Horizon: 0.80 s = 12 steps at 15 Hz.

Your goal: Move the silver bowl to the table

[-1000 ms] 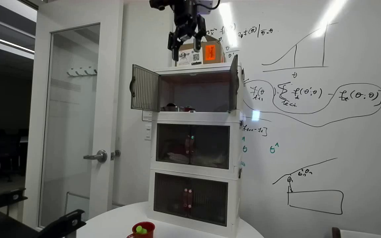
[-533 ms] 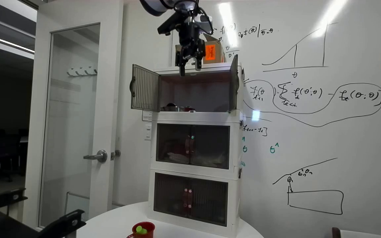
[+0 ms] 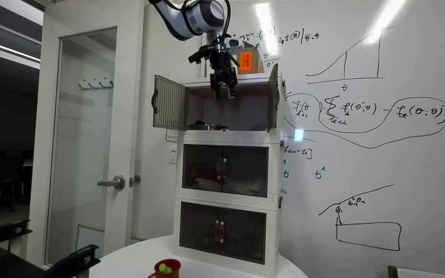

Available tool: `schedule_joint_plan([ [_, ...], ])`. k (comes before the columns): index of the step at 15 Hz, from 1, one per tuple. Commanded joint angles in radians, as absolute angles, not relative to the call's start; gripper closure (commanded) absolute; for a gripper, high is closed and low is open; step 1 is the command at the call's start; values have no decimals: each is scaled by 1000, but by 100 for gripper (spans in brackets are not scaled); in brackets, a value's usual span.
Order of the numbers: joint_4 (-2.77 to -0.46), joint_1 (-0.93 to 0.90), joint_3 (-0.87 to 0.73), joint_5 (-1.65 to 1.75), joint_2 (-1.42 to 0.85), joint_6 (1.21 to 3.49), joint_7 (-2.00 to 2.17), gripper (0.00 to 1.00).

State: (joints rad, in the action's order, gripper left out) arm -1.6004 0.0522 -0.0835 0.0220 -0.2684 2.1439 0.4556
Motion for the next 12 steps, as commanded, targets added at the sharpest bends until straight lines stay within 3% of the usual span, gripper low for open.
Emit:
schedule_joint_plan([
  [1, -1587, 39, -74, -76, -305, 2246, 521, 0],
  [5, -1666, 52, -63, -196, -285, 2353, 447, 0],
  [12, -1642, 40, -79, -170, -302, 2328, 470, 0],
])
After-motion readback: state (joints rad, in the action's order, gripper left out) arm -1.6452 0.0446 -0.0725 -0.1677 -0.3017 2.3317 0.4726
